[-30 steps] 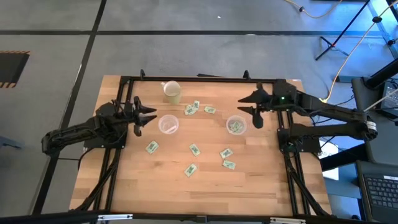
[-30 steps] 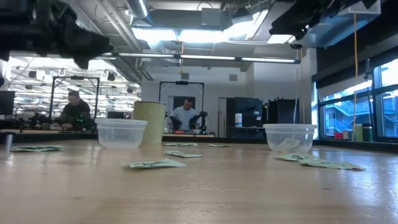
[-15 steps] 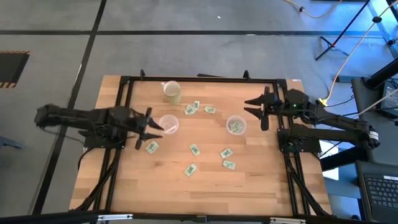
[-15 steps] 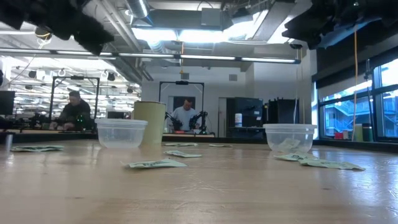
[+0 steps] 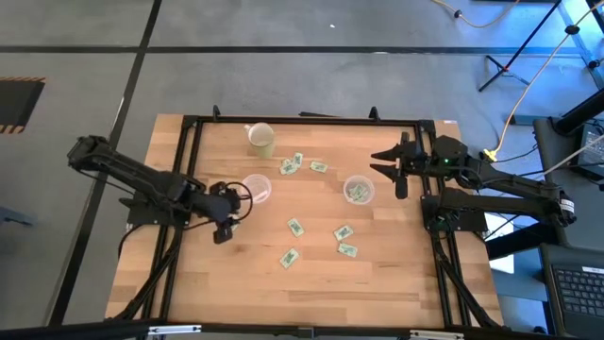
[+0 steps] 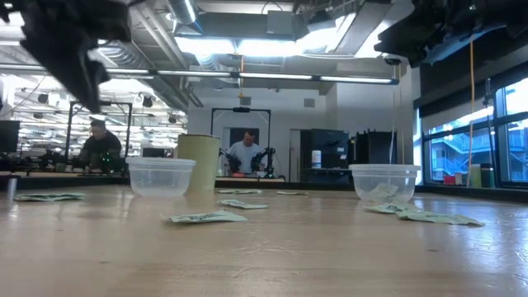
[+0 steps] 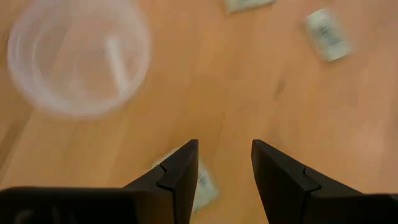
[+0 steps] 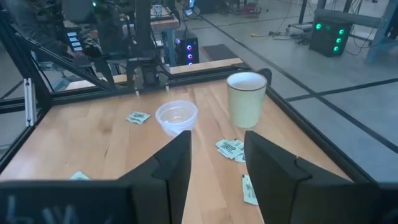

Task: Pick and place Stevia / Truvia into bins
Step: Put the stevia packet into the left transparent container

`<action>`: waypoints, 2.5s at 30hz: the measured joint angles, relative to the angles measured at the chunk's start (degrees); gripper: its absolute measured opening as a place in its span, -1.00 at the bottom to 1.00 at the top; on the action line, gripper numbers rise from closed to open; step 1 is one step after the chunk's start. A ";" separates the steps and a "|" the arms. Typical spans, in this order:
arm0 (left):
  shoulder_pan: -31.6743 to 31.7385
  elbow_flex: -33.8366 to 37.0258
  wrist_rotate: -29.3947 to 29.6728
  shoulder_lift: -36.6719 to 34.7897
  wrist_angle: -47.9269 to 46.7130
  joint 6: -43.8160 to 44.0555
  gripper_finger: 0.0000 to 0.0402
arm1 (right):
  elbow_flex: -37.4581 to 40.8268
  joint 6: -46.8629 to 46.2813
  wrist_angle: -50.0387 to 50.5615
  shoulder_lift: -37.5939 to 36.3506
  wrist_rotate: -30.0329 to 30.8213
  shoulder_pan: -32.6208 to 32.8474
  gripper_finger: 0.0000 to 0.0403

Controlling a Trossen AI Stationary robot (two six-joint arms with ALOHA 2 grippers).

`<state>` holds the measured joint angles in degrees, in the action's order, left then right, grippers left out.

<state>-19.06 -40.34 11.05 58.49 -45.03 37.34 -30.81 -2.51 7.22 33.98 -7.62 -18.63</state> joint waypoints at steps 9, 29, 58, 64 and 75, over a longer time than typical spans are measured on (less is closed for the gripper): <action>1.63 -0.01 -0.14 7.93 -4.92 7.66 -0.29 | 0.00 1.47 0.86 0.00 0.00 0.02 -0.25; 7.54 1.49 -6.35 20.29 -2.11 10.50 -0.29 | 0.00 1.09 0.97 0.02 0.02 0.02 -0.25; 7.97 1.27 -8.21 26.99 0.67 9.88 -0.68 | -0.02 -0.12 2.26 0.04 0.02 0.02 -0.25; 7.97 1.30 -8.42 27.11 0.87 9.88 -0.81 | -0.02 -0.12 2.83 0.04 0.02 0.02 -0.25; 8.00 0.94 -9.27 26.58 0.49 7.47 -0.98 | -0.02 -0.25 3.42 0.04 0.02 0.02 -0.25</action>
<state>-11.06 -39.40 1.78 85.07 -44.54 44.81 -30.83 -2.76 10.63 34.02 -7.60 -18.61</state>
